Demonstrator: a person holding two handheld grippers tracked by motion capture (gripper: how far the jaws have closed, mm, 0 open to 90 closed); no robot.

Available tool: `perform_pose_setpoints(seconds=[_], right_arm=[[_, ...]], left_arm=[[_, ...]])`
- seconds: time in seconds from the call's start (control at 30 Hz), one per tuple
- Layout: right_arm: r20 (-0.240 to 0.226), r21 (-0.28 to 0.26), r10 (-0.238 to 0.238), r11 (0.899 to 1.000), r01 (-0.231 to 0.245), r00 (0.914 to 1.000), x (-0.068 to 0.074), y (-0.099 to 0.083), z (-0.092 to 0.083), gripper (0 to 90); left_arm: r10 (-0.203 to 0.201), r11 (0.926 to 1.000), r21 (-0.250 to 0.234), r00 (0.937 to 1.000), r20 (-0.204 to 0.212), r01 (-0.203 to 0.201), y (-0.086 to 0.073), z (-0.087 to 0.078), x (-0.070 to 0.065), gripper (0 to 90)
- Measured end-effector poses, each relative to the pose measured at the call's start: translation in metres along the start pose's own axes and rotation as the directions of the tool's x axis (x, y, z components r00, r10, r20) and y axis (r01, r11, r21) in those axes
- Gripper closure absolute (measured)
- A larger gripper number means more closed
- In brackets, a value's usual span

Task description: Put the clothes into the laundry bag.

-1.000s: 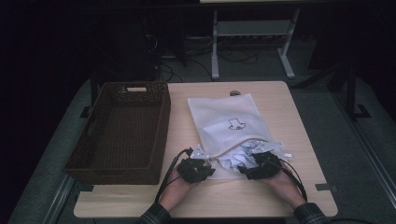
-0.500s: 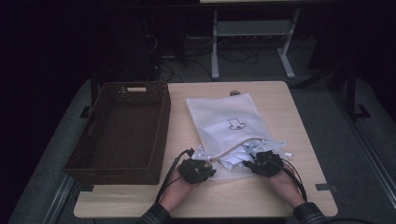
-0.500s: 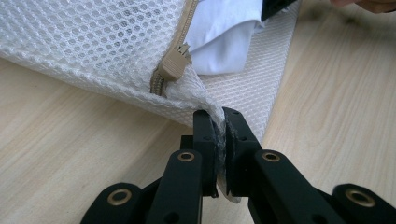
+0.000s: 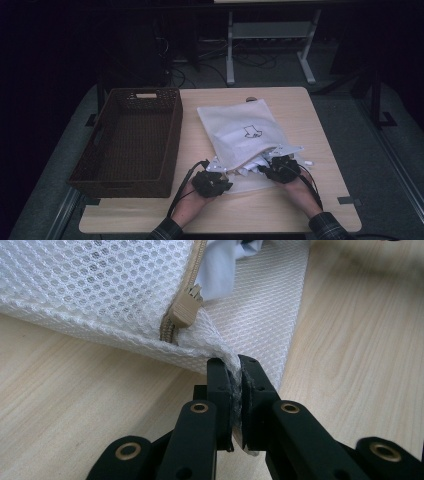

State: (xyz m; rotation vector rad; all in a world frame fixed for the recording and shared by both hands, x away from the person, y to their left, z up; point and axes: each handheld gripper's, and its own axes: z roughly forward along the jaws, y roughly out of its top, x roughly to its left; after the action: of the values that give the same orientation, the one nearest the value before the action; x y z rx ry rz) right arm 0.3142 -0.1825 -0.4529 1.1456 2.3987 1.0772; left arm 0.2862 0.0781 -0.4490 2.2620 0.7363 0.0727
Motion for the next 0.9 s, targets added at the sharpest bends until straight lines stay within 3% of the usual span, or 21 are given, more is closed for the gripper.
perform_pose_setpoints(seconds=[0.9], right_arm=[[0.037,-0.059,0.009,0.998,-0.007,0.9993,-0.003,0.034,0.033,76.7]], left_arm=[[0.002,0.9999,-0.012,1.0000,0.001,-0.002,0.002,-0.002,-0.003,84.9]])
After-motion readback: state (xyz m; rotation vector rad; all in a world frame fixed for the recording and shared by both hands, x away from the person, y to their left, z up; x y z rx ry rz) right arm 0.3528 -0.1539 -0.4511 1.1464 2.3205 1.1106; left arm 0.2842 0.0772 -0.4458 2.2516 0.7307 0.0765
